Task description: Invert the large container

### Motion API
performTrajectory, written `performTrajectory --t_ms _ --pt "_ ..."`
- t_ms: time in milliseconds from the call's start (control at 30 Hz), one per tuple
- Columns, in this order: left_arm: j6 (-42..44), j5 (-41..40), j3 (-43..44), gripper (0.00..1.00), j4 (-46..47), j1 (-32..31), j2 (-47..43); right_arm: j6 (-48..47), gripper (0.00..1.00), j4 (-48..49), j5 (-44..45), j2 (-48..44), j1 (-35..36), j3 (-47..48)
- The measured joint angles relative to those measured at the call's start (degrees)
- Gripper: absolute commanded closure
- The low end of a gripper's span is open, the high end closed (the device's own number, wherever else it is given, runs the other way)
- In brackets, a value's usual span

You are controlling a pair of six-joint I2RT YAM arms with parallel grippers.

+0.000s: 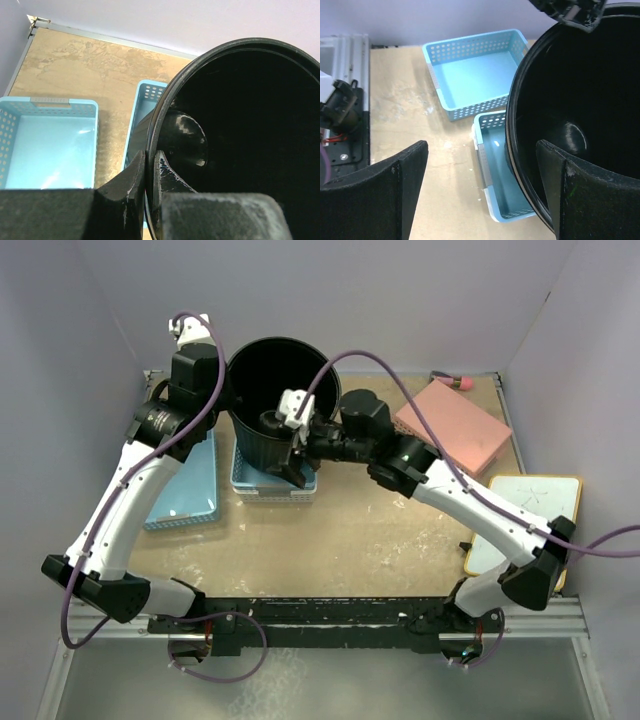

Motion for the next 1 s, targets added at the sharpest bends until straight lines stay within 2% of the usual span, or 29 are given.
performTrajectory --t_ms 133,333,433,600,700,833,867,1000 --pt "0.0 0.3 0.0 1.00 0.0 0.0 0.1 -4.0 0.12 -1.5 6.6 3.5 3.3 2.1" --pt "0.2 0.9 0.0 1.00 -0.2 0.0 0.1 -8.9 0.24 -5.0 16.4 9.7 5.5 5.5" --pt "0.4 1.0 0.0 1.00 -0.4 0.0 0.1 -10.8 0.42 -6.5 19.8 11.6 6.4 7.3" --pt "1.0 1.6 0.0 1.00 -0.6 0.0 0.1 -12.3 0.84 -7.1 21.9 11.9 7.0 7.9" --pt "1.3 3.1 0.0 1.00 0.3 -0.1 0.2 -13.2 0.99 -7.8 21.3 11.9 7.1 8.1" --pt "1.7 3.9 0.0 1.00 0.4 -0.5 0.1 -13.1 1.00 -7.9 21.5 11.8 7.9 8.0" --pt "1.7 4.0 0.0 0.92 0.4 -0.5 0.1 -13.1 1.00 -7.8 21.5 11.8 7.8 7.9" --pt "1.9 4.3 0.0 0.47 1.0 -0.5 0.0 -11.7 1.00 -6.5 21.5 11.5 7.8 6.6"
